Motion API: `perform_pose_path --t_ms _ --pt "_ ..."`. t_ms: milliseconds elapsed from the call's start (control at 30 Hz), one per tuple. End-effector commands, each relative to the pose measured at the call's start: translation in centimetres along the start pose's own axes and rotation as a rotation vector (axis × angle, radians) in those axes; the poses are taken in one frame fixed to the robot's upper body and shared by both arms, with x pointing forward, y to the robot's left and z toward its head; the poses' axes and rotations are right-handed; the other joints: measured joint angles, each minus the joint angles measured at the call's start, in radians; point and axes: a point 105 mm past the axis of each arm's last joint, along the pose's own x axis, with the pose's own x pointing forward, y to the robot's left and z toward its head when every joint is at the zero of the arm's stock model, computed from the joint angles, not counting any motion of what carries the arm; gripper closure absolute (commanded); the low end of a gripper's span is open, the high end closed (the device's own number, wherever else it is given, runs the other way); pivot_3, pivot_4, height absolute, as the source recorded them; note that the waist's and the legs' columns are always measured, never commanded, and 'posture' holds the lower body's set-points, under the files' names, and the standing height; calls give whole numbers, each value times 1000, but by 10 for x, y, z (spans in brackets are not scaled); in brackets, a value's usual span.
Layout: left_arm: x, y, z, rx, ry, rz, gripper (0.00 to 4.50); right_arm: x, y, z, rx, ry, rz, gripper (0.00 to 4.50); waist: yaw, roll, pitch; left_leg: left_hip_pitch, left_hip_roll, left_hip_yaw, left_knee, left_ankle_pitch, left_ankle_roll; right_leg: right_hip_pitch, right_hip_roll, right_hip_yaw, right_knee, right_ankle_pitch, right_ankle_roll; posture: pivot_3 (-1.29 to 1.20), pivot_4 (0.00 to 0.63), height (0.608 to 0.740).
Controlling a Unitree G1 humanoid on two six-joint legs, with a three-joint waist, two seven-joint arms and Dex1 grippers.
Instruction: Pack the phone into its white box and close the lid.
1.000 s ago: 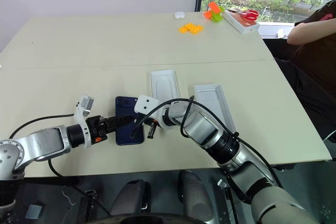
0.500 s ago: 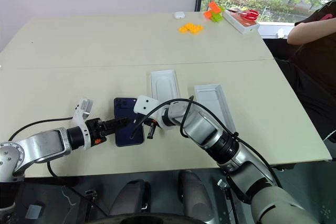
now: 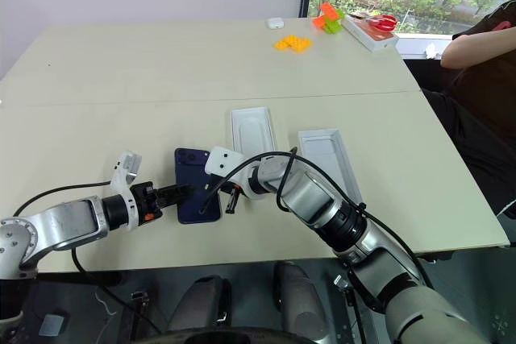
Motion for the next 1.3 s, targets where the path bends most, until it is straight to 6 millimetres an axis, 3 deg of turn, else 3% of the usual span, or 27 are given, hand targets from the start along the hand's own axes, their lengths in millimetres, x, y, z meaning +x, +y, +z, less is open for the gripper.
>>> perform_pose_path --t_ms 33,233,400,533,633,833,967,1133,1300 --pt "-4 -5 5 27 -18 -5 4454 2 4 5 -17 -15 19 4500 0 1 0 1 0 0 0 0 0 0 0 0 0 0 0 0 150 740" --pt "-6 -5 6 33 -27 -6 4454 -3 -2 8 -28 -27 -8 4500 0 1 0 0 0 0 0 0 0 0 0 0 0 0 0 0 150 740" --pt "-19 -13 25 29 -144 -64 4454 -23 -13 12 -18 -49 -63 4500 1 1 1 -3 0 0 0 0 0 -4 0 0 0 0 0 0 150 740" --pt "-31 -21 43 47 -242 -112 4454 -53 -10 14 -63 -95 -71 4500 10 1 1 -10 0 0 0 0 0 -10 0 0 0 0 0 0 150 740" --pt "-29 -26 50 49 -264 -120 4454 -71 -9 12 -103 -113 -85 4500 14 1 1 -15 -1 -1 0 0 0 -13 -1 -1 -1 1 0 0 150 740" --pt "3 -51 63 2 -275 -179 4454 -91 -19 3 -116 -101 -141 4500 18 0 1 -15 -3 -1 2 0 0 -11 -4 -1 -2 2 -2 0 150 740" --pt "52 -76 71 -87 -190 -197 4454 -101 -28 -6 -102 -85 -192 4500 21 -3 1 -15 -4 -3 3 1 -1 -10 -4 -2 -2 5 1 0 150 740" --pt "97 -86 68 -124 -61 -144 4454 -108 -36 -17 -57 -57 -257 4500 11 -3 1 -15 -5 -2 2 1 -1 -10 -3 -1 -1 6 3 0 150 740" --pt "117 -94 66 -125 20 -130 4454 -118 -40 -27 -12 -33 -319 4500 15 -3 1 -16 -4 -4 2 1 -2 -11 -2 -2 -1 6 2 0 150 740"
